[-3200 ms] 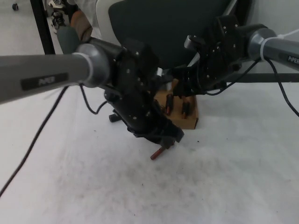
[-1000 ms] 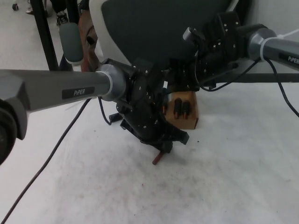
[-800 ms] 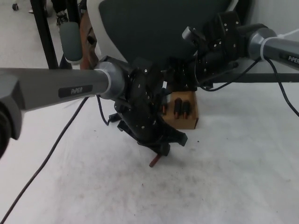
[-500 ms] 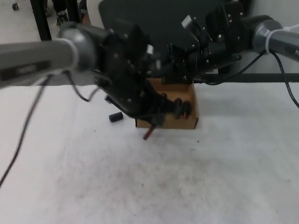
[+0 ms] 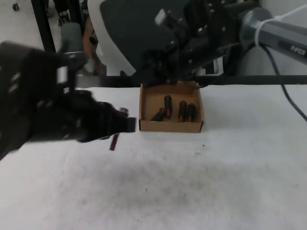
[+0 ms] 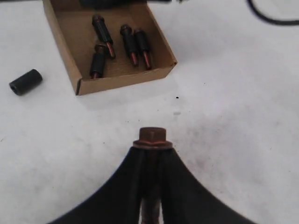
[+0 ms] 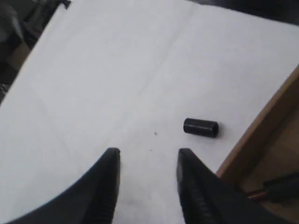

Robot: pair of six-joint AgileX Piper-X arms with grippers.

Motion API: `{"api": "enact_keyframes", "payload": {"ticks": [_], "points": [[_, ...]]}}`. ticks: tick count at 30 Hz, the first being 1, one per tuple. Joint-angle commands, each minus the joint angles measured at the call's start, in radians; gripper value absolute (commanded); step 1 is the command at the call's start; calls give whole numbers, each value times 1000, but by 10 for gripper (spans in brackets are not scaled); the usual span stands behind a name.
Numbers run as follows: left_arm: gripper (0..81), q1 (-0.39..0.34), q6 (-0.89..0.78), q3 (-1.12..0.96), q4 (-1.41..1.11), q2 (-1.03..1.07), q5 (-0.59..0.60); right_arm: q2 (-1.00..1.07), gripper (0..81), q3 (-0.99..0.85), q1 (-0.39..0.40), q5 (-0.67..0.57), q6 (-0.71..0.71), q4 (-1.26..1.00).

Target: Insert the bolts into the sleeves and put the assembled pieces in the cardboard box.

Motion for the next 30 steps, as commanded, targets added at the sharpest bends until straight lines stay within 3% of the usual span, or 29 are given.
{"api": "enact_keyframes", "payload": {"ticks": [1, 4, 8, 22, 30], "points": [[8, 1, -30, 98, -118, -92, -74, -15, 383, -20, 25, 59, -19, 47], [8, 1, -32, 183, -178, -243, -139, -15, 383, -36, 57, 133, -23, 88], [8, 1, -35, 265, -208, -429, -205, -15, 383, -70, 91, 173, -150, 129], [8, 1, -176, 424, -179, -763, -154, -15, 386, -149, 153, 451, -966, 175], [8, 1, -157, 468, -239, -788, -155, -12, 386, -149, 156, 489, -1215, 89]]}}
